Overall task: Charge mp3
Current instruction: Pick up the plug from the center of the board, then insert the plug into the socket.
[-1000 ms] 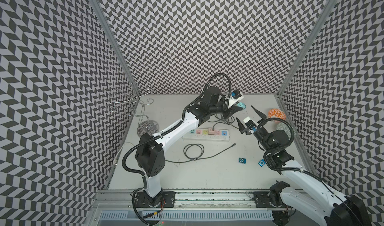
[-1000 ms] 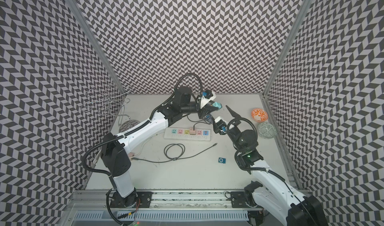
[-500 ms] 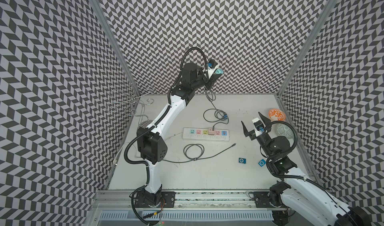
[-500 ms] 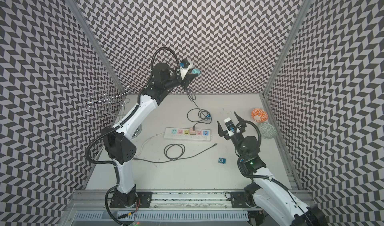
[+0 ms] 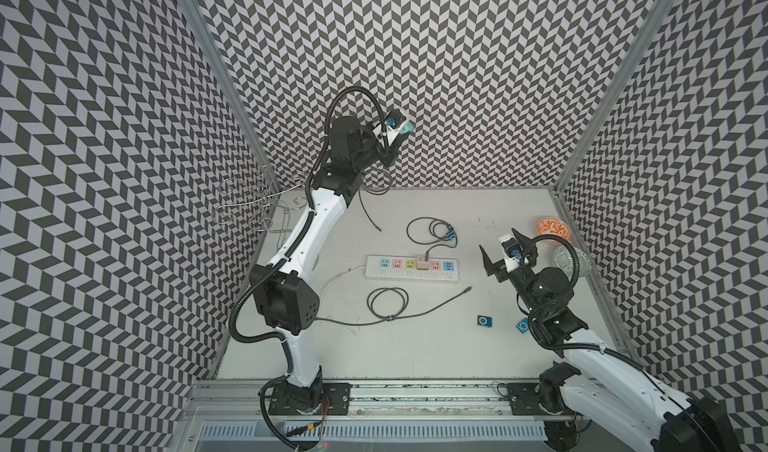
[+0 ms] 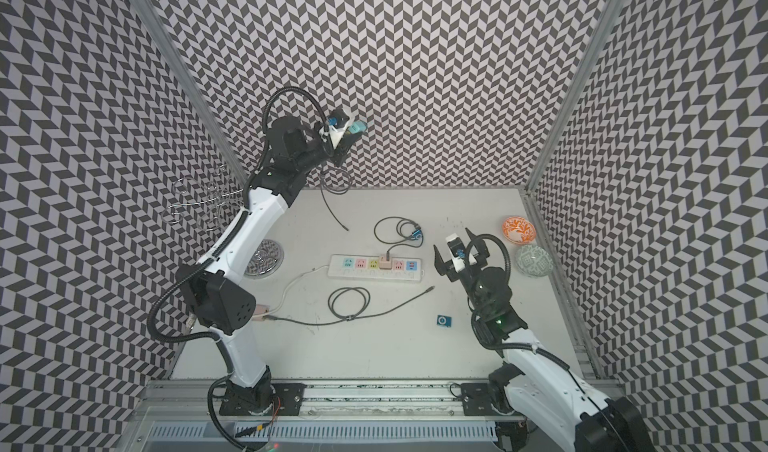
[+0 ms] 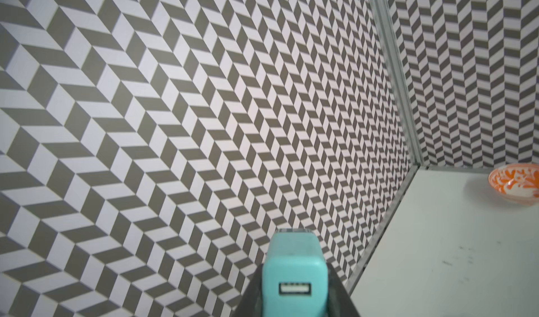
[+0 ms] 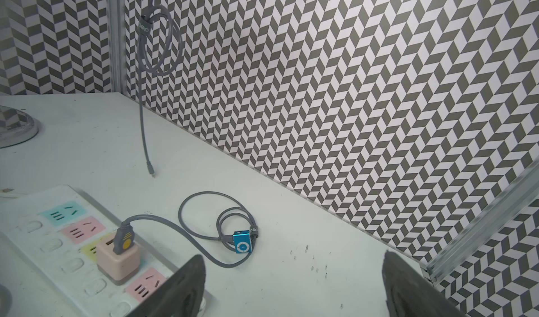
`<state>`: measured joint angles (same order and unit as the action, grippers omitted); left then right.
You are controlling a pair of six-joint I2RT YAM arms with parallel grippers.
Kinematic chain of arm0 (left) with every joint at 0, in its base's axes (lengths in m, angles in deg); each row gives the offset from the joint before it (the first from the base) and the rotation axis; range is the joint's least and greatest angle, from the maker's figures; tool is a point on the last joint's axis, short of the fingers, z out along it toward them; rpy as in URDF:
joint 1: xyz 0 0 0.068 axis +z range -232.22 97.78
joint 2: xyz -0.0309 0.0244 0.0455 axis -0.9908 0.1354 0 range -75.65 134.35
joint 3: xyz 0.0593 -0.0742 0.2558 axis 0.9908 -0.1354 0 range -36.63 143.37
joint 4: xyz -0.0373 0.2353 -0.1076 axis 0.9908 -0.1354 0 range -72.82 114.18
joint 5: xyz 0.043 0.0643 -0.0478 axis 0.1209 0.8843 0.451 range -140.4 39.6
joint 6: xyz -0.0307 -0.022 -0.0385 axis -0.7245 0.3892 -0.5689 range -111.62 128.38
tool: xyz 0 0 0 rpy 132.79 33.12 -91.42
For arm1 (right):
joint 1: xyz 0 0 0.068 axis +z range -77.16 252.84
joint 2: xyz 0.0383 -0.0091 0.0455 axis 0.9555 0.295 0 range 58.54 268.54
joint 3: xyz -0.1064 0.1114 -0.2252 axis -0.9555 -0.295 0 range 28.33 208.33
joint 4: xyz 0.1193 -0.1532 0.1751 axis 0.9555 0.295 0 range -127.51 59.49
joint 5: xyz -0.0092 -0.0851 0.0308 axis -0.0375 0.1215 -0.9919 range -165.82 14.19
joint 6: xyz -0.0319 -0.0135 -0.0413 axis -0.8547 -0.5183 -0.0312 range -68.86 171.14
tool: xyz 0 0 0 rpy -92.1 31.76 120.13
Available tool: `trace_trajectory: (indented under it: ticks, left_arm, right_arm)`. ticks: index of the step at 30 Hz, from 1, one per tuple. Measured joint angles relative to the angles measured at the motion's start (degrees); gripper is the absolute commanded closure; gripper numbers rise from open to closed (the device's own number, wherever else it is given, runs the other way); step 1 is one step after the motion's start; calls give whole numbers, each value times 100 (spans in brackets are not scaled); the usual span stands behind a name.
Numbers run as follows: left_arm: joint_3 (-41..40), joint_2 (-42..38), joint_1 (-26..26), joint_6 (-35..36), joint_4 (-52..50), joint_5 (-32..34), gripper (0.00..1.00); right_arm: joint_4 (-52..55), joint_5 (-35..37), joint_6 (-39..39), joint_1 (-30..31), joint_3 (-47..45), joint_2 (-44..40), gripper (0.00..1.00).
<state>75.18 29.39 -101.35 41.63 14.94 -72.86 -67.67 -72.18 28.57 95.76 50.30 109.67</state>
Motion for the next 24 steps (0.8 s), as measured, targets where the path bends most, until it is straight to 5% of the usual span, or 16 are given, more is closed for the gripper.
trace_trajectory:
  ticks: [14, 24]
  left_arm:
    - [-3624, -957, 22, 2142, -605, 151, 100]
    - [-3888, -970, -177, 2815, -634, -33, 100]
  right_arm:
    - [472, -350, 114, -24, 306, 70, 7]
    - [734, -507, 146, -24, 341, 57, 7]
